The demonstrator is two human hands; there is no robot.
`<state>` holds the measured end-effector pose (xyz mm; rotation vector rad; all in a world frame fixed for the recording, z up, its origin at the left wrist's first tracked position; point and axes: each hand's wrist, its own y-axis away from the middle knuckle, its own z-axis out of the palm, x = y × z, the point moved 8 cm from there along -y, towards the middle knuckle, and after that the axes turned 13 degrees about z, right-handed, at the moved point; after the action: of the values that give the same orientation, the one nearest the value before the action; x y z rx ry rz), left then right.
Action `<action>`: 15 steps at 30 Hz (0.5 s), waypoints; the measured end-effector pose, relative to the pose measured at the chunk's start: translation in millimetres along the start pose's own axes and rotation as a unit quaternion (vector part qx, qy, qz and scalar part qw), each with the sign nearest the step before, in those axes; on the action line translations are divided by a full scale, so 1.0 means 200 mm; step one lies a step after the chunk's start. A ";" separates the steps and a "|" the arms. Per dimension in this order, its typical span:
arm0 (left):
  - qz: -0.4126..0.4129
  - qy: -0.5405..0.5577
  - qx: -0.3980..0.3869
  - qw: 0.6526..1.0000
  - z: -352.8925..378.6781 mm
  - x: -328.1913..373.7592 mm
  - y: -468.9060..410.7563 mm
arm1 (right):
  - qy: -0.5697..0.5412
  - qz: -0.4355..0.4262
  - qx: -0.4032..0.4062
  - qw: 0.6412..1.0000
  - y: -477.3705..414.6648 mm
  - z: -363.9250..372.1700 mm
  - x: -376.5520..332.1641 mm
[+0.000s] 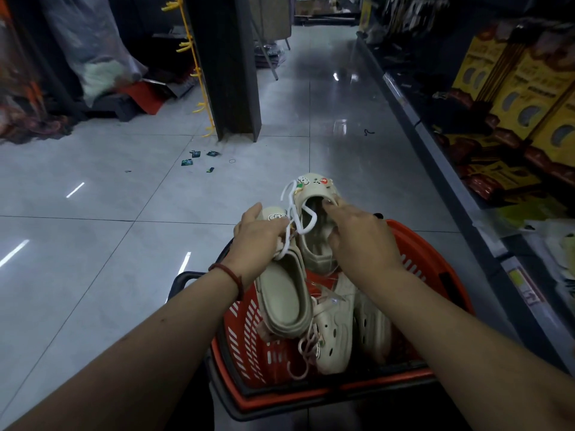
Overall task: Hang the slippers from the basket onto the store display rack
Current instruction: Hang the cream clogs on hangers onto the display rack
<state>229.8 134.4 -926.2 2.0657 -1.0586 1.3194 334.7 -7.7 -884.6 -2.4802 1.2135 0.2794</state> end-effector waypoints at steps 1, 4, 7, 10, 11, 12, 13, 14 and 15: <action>0.020 -0.023 -0.013 0.999 -0.01 0.00 0.00 | -0.002 -0.002 -0.001 1.000 0.00 0.00 0.00; 0.048 -0.073 -0.029 0.996 0.00 0.00 -0.01 | -0.010 -0.005 0.010 1.000 0.00 0.00 0.00; 0.072 -0.122 -0.013 0.990 -0.02 0.03 0.01 | -0.087 -0.005 0.031 0.996 0.00 -0.03 0.01; 0.125 -0.211 0.025 0.969 -0.03 0.08 0.02 | -0.255 0.056 0.028 0.965 -0.04 -0.07 0.08; 0.144 -0.237 0.033 0.960 -0.03 0.10 0.03 | -0.293 0.076 0.019 0.953 -0.05 -0.07 0.11; 0.163 -0.254 0.041 0.953 -0.03 0.12 0.03 | -0.321 0.091 0.005 0.943 -0.06 -0.06 0.13; 0.177 -0.266 0.046 0.947 -0.03 0.13 0.03 | -0.343 0.105 -0.010 0.933 -0.07 -0.05 0.14; 0.187 -0.275 0.049 0.942 -0.03 0.14 0.04 | -0.365 0.122 -0.024 0.923 -0.07 -0.04 0.16; 0.194 -0.284 0.049 0.938 -0.03 0.15 0.04 | -0.386 0.143 -0.033 0.911 -0.07 -0.03 0.18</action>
<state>226.6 123.9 -897.3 2.4794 -1.7520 0.9587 367.8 -27.9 -887.4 -1.8872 1.1853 1.2535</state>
